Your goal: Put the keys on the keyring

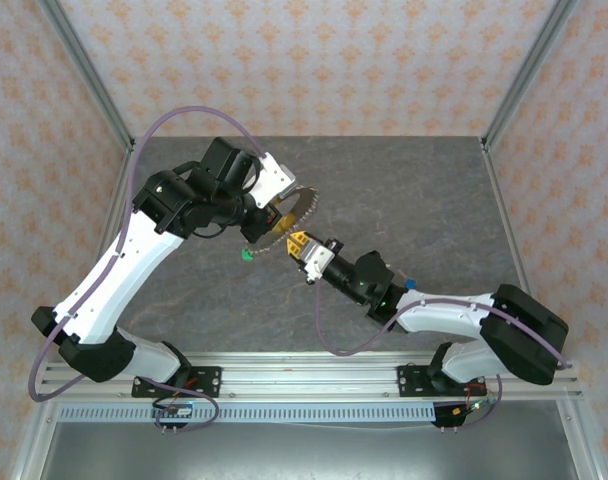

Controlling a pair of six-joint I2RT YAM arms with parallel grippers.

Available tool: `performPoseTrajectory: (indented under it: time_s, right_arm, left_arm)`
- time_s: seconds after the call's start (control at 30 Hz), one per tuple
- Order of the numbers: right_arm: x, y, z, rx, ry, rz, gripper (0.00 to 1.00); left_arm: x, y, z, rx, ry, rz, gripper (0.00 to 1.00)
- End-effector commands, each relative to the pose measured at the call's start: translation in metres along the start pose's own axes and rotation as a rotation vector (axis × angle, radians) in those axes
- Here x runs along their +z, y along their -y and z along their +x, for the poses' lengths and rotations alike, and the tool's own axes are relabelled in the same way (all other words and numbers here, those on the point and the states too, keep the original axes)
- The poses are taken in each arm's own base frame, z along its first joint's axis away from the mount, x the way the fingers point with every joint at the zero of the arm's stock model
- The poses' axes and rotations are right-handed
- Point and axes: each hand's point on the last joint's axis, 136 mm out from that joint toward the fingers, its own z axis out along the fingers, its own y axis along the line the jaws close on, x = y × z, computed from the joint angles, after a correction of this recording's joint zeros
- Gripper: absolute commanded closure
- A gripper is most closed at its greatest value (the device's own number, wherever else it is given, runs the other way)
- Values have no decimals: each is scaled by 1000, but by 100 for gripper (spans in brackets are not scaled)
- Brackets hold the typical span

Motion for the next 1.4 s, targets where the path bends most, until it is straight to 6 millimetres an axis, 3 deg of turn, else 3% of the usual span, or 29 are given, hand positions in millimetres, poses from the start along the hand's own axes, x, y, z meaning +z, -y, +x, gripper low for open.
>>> performPoseTrajectory:
  time_s: [0.0, 0.37, 0.6, 0.8, 0.97, 1.1, 1.37]
  right_arm:
    - [9, 9, -14, 15, 35, 33, 85]
    - [17, 15, -7, 29, 14, 80, 85]
    - [15, 12, 1, 37, -16, 74, 98]
    - [1, 12, 11, 144, -26, 42, 100]
    - [-8, 15, 9, 247, 11, -9, 100]
    - [-9, 16, 5, 316, 41, -55, 100]
    - [-10, 13, -9, 465, 94, -182, 100]
  left_arm:
    - [-13, 1, -12, -9, 54, 8, 100]
    - [-15, 2, -13, -10, 61, 11, 100]
    - [-13, 1, -17, -24, 75, 10, 100]
    - [-13, -17, -20, -120, 111, -62, 100]
    - [-12, -29, -22, -248, 179, -31, 100]
    - [-7, -26, -22, -323, 205, 50, 98]
    - [11, -30, -1, -417, 163, 80, 95]
